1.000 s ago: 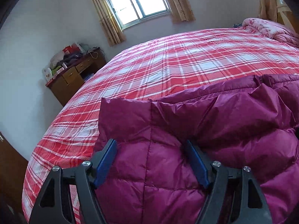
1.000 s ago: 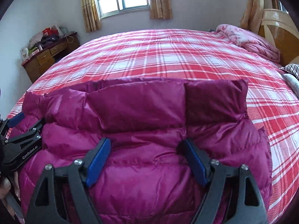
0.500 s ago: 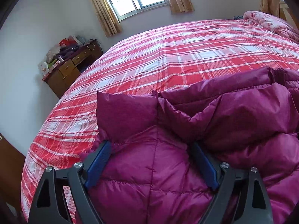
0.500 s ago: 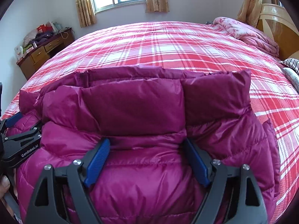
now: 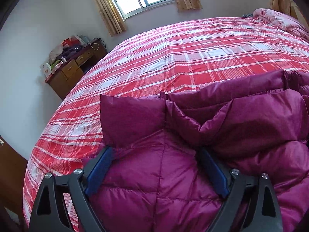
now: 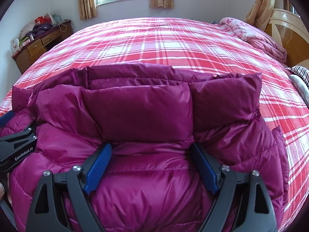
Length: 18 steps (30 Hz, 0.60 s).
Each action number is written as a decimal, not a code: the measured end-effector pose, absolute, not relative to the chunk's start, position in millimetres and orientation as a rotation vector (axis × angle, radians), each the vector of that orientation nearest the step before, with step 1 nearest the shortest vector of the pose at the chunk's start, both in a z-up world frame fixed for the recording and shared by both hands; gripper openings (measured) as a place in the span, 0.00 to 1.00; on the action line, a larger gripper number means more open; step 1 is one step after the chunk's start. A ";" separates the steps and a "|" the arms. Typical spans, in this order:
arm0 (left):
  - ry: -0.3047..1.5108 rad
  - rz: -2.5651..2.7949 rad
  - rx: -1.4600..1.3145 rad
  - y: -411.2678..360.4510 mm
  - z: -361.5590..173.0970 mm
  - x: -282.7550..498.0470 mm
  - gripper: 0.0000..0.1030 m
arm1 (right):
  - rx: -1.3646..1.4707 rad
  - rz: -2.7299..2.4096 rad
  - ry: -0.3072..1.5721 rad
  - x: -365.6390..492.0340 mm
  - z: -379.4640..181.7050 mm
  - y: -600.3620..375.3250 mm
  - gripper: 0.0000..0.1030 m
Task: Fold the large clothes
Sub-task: 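Press the folded jacket flat with both open tools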
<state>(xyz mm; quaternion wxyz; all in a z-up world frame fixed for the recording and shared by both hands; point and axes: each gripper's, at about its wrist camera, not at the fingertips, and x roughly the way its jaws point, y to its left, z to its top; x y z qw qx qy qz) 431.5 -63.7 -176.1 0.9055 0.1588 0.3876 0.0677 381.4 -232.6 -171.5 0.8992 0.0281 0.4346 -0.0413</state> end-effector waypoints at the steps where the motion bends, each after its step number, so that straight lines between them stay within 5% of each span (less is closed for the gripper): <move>1: 0.801 0.140 0.328 -63.8 -176.2 431.4 0.90 | 0.054 -0.087 0.901 381.7 -171.8 -232.0 0.84; 18: 0.796 0.147 0.334 -64.7 -176.5 430.8 0.90 | 0.022 -0.107 0.911 384.1 -173.4 -228.4 0.85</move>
